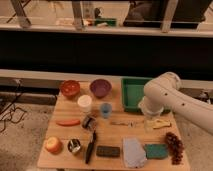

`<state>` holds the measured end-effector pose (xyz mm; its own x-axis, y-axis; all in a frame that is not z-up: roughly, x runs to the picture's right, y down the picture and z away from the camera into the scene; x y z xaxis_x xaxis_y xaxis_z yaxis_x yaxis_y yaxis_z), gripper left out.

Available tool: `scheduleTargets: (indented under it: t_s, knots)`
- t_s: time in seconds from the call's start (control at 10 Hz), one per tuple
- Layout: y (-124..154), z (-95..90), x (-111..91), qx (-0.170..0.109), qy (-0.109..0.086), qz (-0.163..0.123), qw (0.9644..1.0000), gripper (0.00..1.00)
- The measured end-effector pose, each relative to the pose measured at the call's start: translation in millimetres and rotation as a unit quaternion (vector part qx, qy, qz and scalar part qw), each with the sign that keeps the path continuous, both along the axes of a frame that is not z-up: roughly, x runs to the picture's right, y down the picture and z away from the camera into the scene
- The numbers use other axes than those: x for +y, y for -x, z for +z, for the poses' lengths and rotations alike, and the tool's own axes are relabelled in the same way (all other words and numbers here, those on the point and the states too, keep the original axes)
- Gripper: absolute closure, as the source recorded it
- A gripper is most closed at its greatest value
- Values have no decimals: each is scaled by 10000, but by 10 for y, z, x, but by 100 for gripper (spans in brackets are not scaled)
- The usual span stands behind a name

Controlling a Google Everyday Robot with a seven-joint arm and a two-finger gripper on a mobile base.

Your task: Wipe red bowl with brush

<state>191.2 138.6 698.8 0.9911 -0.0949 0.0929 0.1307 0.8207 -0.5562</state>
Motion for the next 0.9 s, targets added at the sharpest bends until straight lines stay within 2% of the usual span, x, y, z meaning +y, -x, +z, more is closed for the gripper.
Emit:
scheduleTargets:
  t_s: [0.9]
  knots:
    - [329, -49, 193, -409, 84, -323, 9986, 20]
